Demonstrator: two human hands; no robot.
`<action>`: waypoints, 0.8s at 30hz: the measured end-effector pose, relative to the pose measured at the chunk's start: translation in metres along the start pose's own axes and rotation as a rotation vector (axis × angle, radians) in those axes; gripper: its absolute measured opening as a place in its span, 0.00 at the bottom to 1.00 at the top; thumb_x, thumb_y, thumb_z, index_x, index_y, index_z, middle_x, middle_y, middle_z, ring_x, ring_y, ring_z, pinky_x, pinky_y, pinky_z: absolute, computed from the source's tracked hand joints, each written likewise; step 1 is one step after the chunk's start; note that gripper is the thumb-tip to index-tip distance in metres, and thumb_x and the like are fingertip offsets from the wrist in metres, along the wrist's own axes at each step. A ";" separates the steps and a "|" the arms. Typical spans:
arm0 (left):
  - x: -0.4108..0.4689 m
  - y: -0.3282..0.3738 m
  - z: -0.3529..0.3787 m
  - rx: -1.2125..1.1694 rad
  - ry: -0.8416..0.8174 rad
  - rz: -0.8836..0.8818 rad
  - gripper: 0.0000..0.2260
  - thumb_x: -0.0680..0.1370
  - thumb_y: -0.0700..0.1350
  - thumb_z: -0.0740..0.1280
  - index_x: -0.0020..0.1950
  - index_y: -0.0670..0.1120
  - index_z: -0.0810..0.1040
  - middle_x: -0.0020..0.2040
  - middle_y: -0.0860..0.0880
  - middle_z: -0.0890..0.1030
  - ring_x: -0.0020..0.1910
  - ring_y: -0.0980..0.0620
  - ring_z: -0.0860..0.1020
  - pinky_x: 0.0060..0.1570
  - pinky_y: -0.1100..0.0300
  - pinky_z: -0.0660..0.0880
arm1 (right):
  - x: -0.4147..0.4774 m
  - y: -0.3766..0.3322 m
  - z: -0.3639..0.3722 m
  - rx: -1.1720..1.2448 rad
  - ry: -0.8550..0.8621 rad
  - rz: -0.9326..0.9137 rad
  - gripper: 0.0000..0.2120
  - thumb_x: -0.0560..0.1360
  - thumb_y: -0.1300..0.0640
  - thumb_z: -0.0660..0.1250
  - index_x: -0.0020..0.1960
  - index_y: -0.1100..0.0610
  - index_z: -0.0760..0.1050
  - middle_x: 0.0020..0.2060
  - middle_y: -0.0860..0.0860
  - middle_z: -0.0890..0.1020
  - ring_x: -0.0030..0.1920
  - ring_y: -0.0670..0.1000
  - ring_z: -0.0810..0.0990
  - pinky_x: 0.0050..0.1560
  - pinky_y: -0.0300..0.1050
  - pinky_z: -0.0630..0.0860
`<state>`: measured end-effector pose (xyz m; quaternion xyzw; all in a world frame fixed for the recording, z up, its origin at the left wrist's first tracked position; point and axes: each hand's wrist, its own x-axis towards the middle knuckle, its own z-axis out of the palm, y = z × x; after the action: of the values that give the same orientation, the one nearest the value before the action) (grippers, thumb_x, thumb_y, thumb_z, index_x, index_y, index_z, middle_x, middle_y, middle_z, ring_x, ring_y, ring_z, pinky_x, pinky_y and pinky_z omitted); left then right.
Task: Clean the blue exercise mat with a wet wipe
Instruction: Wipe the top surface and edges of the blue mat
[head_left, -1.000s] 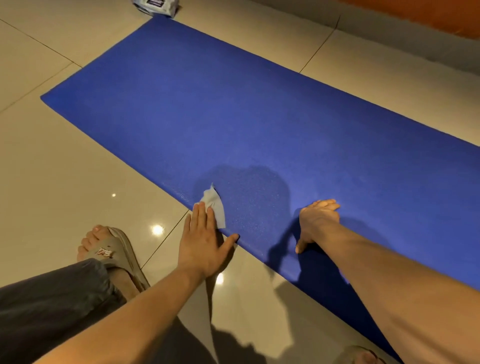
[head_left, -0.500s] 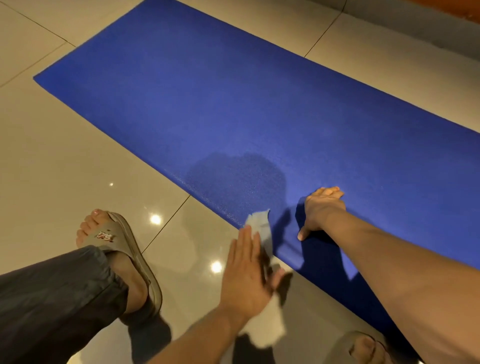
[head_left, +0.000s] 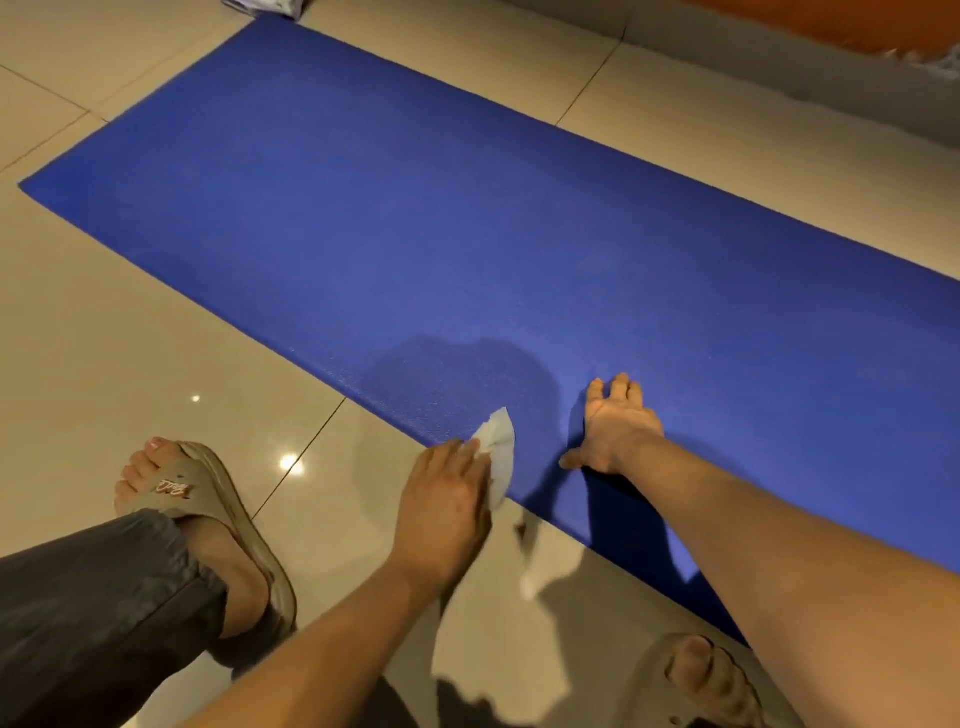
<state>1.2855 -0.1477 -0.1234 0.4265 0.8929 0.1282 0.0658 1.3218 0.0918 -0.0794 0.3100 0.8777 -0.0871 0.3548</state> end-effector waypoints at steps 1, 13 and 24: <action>0.008 -0.015 -0.009 0.017 -0.006 -0.010 0.14 0.67 0.43 0.75 0.53 0.46 0.82 0.54 0.46 0.80 0.52 0.41 0.78 0.51 0.50 0.73 | -0.002 -0.001 0.004 0.018 0.007 -0.001 0.60 0.70 0.35 0.74 0.82 0.60 0.39 0.81 0.62 0.41 0.81 0.64 0.42 0.77 0.58 0.61; 0.036 -0.009 -0.014 -0.394 0.038 -0.497 0.03 0.80 0.41 0.65 0.51 0.44 0.78 0.46 0.47 0.78 0.42 0.45 0.77 0.42 0.56 0.67 | -0.049 0.040 0.054 0.140 0.114 0.144 0.56 0.68 0.30 0.72 0.81 0.54 0.48 0.79 0.57 0.50 0.79 0.59 0.52 0.71 0.58 0.65; 0.010 0.011 0.002 -0.282 -0.026 -0.222 0.02 0.77 0.44 0.68 0.46 0.47 0.78 0.44 0.46 0.81 0.41 0.43 0.79 0.42 0.50 0.75 | -0.062 0.064 0.072 0.107 -0.018 0.147 0.65 0.66 0.27 0.72 0.82 0.55 0.34 0.80 0.58 0.37 0.81 0.61 0.38 0.75 0.62 0.59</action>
<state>1.2878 -0.1328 -0.1226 0.3134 0.9068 0.2386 0.1504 1.4360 0.0862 -0.0858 0.3910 0.8435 -0.1104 0.3513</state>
